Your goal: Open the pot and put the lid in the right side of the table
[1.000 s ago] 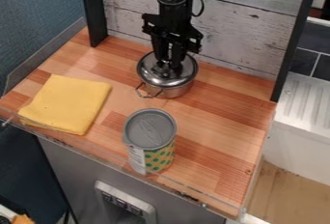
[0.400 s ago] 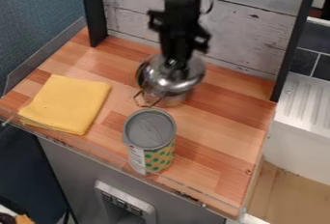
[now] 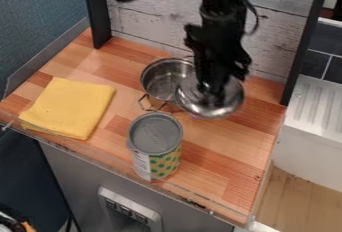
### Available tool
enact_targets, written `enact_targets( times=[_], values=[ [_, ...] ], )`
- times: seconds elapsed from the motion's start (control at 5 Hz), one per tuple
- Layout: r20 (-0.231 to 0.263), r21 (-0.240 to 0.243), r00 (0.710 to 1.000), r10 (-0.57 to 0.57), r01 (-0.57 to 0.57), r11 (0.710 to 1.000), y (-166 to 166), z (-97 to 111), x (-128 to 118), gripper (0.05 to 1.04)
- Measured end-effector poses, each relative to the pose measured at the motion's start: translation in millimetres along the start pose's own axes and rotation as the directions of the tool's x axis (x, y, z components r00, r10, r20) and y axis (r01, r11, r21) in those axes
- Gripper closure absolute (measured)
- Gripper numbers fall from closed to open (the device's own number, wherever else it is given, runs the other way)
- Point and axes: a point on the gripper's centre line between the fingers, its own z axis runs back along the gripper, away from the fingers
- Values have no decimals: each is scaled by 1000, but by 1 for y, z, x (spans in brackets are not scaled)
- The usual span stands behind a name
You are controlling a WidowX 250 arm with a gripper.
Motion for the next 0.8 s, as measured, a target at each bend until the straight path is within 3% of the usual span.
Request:
enact_targets(
  times=[0.2,0.6,0.8],
  values=[
    [-20,-12,999,-49,49,999,-15,-11,-4,801],
    [-111,-22,991,-69,67,998,-27,-47,-10,801],
    [-112,-19,990,-81,79,997,-26,-49,-7,791]
  ],
)
